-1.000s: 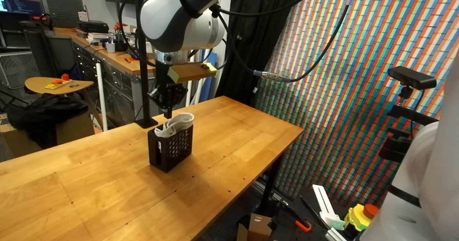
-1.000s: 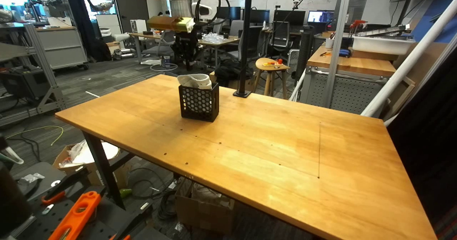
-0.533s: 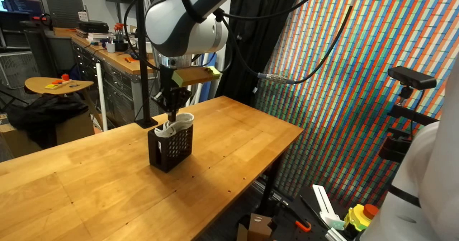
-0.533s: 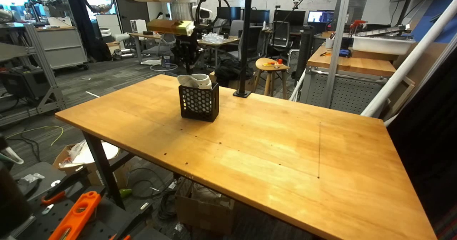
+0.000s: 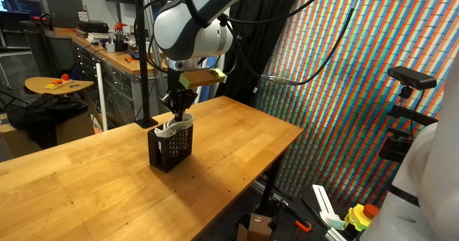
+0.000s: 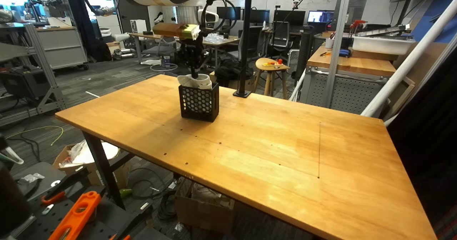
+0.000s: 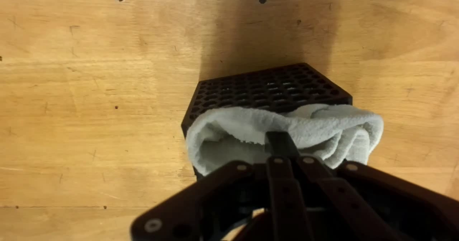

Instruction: Move the black basket to the right, place the white towel inside the basket

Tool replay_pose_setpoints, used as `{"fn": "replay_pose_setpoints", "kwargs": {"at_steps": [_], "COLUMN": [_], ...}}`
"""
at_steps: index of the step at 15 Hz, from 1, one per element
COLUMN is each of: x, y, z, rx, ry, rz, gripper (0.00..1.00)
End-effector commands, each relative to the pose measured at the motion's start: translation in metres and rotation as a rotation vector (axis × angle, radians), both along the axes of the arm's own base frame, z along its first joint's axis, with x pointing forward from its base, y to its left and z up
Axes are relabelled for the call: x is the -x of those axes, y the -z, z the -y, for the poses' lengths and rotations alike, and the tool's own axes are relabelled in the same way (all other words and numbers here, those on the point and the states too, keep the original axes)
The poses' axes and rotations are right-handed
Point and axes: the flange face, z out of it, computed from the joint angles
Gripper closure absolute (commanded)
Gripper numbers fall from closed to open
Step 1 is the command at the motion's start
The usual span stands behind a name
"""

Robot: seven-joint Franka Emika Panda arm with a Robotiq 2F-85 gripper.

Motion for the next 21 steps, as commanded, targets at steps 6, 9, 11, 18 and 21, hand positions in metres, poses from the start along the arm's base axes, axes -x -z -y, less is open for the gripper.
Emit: {"fn": "replay_pose_setpoints", "kwargs": {"at_steps": [6, 9, 11, 18, 21], "x": [-0.018, -0.027, -0.033, -0.05, -0.053], "y": [0.006, 0.006, 0.004, 0.02, 0.03], "z": [0.017, 0.013, 0.011, -0.001, -0.001], "rx": [-0.007, -0.009, -0.012, -0.038, -0.048], "ry": [-0.01, -0.023, -0.03, -0.039, -0.032], "rz": [0.029, 0.036, 0.039, 0.026, 0.015], "gripper": [0.99, 0.99, 0.99, 0.98, 0.98]}}
